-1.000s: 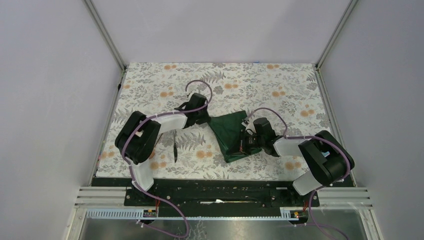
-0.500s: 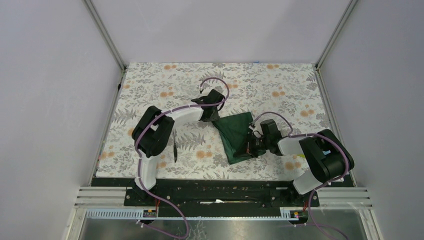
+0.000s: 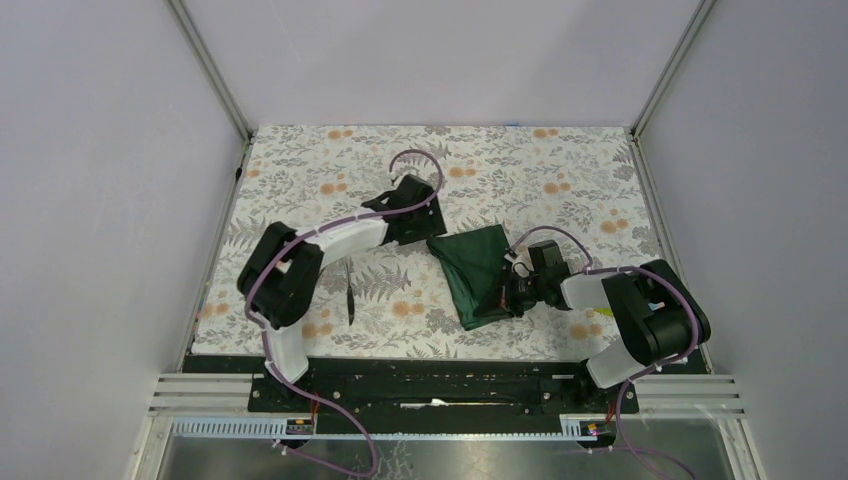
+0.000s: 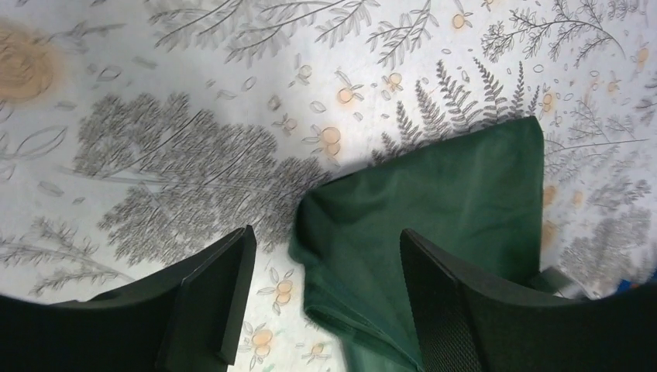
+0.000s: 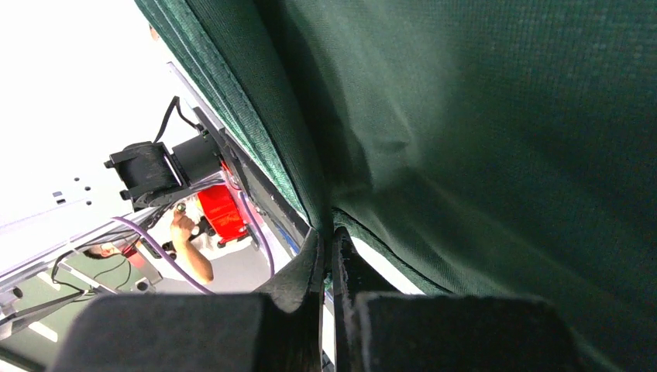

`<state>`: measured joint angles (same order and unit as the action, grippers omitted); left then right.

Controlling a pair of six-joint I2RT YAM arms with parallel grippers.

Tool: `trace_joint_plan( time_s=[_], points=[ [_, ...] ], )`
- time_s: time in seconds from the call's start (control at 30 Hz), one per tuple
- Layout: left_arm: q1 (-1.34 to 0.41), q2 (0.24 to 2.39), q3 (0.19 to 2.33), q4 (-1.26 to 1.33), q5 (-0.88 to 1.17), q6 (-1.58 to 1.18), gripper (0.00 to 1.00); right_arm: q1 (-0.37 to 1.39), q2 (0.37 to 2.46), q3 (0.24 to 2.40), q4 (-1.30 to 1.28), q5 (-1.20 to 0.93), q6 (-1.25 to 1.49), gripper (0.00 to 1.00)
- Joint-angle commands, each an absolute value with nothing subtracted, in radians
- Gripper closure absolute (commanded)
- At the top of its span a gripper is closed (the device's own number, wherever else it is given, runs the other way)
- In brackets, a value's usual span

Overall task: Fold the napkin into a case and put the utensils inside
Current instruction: Fold the lower triangle-folded napkin at the center of the board.

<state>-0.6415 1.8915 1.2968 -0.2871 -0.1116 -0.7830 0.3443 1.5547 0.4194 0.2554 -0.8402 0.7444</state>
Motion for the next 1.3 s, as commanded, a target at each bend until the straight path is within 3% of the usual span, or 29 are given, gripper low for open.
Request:
trace_joint_plan(
  time_s=[0.0, 0.17, 0.73, 1.27],
  points=[
    [-0.574, 1.761, 1.158, -0.165, 0.008, -0.877, 0.28, 0.333, 1.524, 0.433, 0.229, -0.877, 0.718, 1.0],
    [-0.557, 1.743, 1.07, -0.031, 0.096, -0.905, 0.32, 0.331, 1.523, 0.436, 0.226, -0.88, 0.715, 1.0],
    [-0.597, 1.797, 1.112, 0.043, 0.127, -0.94, 0.79, 0.331, 1.503, 0.447, 0.192, -0.871, 0.697, 1.0],
    [-0.626, 1.992, 1.265, 0.117, 0.182, -0.979, 0.81, 0.331, 1.429, 0.486, 0.015, -0.777, 0.588, 0.97]
  ],
)
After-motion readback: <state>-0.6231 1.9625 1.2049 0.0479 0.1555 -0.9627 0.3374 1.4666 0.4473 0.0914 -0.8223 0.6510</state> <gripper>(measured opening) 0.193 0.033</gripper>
